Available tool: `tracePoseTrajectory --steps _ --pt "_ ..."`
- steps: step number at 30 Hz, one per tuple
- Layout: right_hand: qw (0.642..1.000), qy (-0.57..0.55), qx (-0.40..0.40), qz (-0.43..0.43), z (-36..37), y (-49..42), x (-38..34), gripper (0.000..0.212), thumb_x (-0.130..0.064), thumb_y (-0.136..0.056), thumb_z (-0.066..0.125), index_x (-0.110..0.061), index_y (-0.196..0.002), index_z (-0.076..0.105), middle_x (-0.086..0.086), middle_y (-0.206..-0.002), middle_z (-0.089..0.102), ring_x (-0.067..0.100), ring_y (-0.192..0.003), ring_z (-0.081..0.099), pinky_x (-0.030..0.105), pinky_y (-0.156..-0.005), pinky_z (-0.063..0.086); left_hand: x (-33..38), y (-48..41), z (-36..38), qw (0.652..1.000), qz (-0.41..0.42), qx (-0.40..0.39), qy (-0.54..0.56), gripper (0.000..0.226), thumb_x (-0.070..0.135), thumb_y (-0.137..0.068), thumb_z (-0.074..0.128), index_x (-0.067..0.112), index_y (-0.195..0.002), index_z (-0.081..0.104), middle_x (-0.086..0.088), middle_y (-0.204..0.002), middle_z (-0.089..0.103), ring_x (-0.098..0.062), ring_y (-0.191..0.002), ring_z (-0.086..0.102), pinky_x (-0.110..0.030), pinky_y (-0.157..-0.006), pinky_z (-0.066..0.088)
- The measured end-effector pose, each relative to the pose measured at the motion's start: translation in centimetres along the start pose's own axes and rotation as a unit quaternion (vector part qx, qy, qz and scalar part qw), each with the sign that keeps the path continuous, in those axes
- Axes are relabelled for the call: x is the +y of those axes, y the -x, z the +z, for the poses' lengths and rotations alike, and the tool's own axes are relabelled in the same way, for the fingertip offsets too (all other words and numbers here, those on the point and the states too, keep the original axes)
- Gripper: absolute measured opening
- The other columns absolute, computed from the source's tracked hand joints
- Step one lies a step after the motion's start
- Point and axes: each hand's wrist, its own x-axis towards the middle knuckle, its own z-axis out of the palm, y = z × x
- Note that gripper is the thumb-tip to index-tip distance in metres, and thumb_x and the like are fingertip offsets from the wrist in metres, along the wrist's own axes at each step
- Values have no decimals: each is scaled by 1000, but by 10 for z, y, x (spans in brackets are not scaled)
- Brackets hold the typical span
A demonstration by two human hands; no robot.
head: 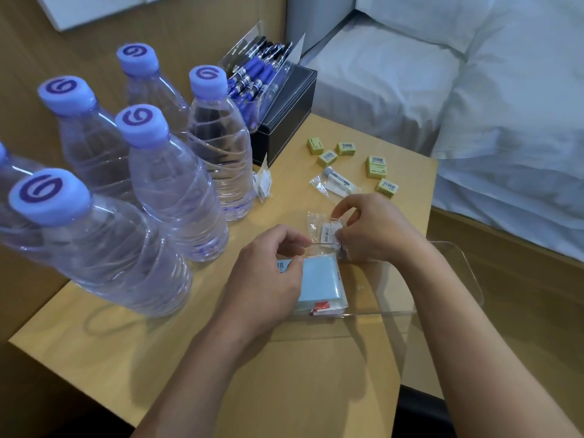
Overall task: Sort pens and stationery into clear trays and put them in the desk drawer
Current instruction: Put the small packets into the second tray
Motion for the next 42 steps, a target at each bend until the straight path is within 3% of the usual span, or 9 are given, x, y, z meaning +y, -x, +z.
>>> tracePoseTrajectory --steps 4,10,12,18,21,26,32,38,42 --pt "1000 -22 0 -16 -3 2 3 24 -8 -79 71 -26 -93 62 -4 -95 64 15 -84 61 39 -79 59 1 -1 0 1000 -1 -5 1 21 12 -93 63 32 -97 66 19 -95 68 9 -95 59 -31 -77 57" --pt "991 -124 -6 -49 -16 14 4 38 0 -80 71 -22 -109 60 2 -93 62 17 -80 60 29 -65 52 1 -2 -2 1000 5 -19 13 27 3 -92 58 28 -98 68 17 -96 68 6 -94 60 -23 -76 51" --pt "985 -159 3 -70 -21 21 5 40 0 -81 65 -27 -111 64 3 -96 61 24 -83 64 38 -70 58 1 -2 -4 1000 6 -22 12 30 0 -92 56 28 -98 68 16 -96 68 6 -93 60 -19 -76 47" --pt "961 -248 42 -113 -43 47 9 18 -5 -84 62 -19 -77 70 7 -91 69 22 -74 70 48 -80 61 0 -4 -6 1000 0 -18 15 34 -3 -91 52 26 -96 69 12 -93 70 4 -89 61 -22 -75 47" --pt "970 -194 30 -142 -53 60 11 15 -8 -86 66 -20 -76 69 -5 -73 66 12 -62 57 27 -61 47 -2 -5 -7 1000 -1 -7 17 35 -4 -90 52 26 -95 69 11 -93 70 2 -87 61 -26 -72 47" --pt "991 -10 -26 -134 -47 73 9 14 -17 -87 68 -26 -77 67 -10 -74 66 1 -67 59 12 -56 42 -4 -5 -9 1000 -5 -7 28 35 -5 -90 52 26 -94 68 10 -92 69 3 -83 61 -29 -69 47" --pt "983 134 -97 -80 -42 75 13 9 -22 -90 65 -24 -82 69 -9 -82 67 12 -79 64 38 -77 59 -5 -7 -13 1000 -8 -8 28 34 -5 -90 52 25 -96 69 8 -92 70 5 -82 60 -27 -66 45" --pt "981 141 -111 -73 -31 71 9 9 -25 -91 67 -25 -83 69 -9 -84 65 11 -79 61 24 -64 51 -5 -8 -13 1000 -8 -3 24 34 -5 -89 53 25 -95 69 8 -92 70 3 -84 61 -27 -67 46" --pt "978 163 -108 -72 -17 70 7 12 -27 -90 67 -25 -78 66 -6 -82 63 15 -76 60 32 -66 54 -5 -7 -14 1000 -5 -6 21 33 -4 -90 52 24 -95 68 9 -92 70 4 -83 60 -26 -65 45"
